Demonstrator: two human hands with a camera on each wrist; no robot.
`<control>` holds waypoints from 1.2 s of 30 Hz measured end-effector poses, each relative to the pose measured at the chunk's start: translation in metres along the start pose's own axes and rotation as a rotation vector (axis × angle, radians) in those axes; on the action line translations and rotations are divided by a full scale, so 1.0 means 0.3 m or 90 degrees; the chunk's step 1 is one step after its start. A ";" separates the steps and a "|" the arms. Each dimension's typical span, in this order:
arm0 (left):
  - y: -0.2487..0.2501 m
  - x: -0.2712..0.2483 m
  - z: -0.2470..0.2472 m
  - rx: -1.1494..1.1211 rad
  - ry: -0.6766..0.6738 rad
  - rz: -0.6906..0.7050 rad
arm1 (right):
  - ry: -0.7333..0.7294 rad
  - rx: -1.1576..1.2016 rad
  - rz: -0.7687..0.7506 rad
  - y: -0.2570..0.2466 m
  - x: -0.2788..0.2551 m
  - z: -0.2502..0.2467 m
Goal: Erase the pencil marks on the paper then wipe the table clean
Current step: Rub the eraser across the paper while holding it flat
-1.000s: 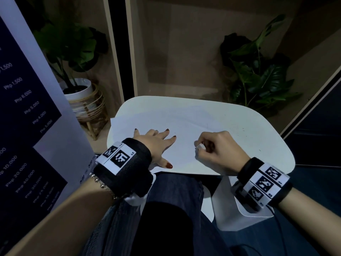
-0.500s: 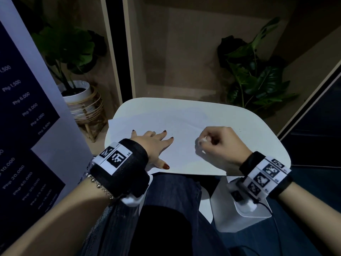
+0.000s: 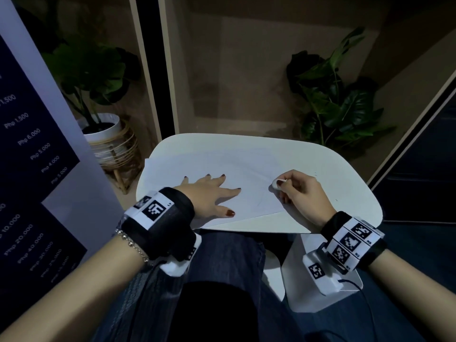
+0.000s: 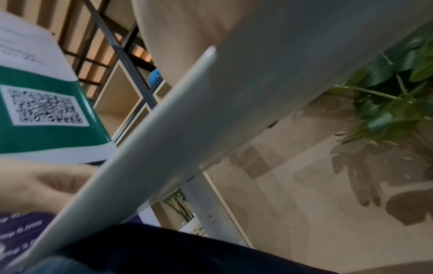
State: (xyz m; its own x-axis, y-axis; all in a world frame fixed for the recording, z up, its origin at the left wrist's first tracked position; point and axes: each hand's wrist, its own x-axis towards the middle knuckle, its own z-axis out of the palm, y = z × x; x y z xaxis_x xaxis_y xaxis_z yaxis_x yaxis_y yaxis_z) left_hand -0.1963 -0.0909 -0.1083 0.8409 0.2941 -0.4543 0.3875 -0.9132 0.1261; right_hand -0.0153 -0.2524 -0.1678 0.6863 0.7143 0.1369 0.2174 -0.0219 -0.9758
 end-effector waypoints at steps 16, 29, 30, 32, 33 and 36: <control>0.072 0.076 0.091 -0.016 0.114 -0.047 | -0.150 -0.131 -0.064 -0.020 -0.021 0.034; 0.093 0.084 0.102 -0.032 0.133 0.030 | -0.128 -0.241 -0.113 0.000 -0.019 0.029; 0.094 0.087 0.103 -0.031 0.132 0.031 | -0.127 -0.223 -0.103 0.005 -0.016 0.029; 0.094 0.088 0.106 -0.032 0.121 0.029 | -0.144 -0.194 -0.091 0.009 -0.014 0.029; 0.095 0.086 0.108 -0.035 0.114 0.027 | -0.165 -0.184 -0.090 0.007 -0.015 0.029; 0.095 0.084 0.111 -0.042 0.102 0.025 | -0.226 -0.180 -0.093 -0.007 -0.022 0.026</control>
State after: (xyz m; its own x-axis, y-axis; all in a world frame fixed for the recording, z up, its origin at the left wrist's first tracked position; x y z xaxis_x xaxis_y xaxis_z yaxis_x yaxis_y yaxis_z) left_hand -0.1768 -0.1188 -0.1455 0.9031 0.3051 -0.3021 0.3733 -0.9056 0.2015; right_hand -0.0257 -0.2518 -0.1681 0.3651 0.9179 0.1552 0.5080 -0.0567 -0.8595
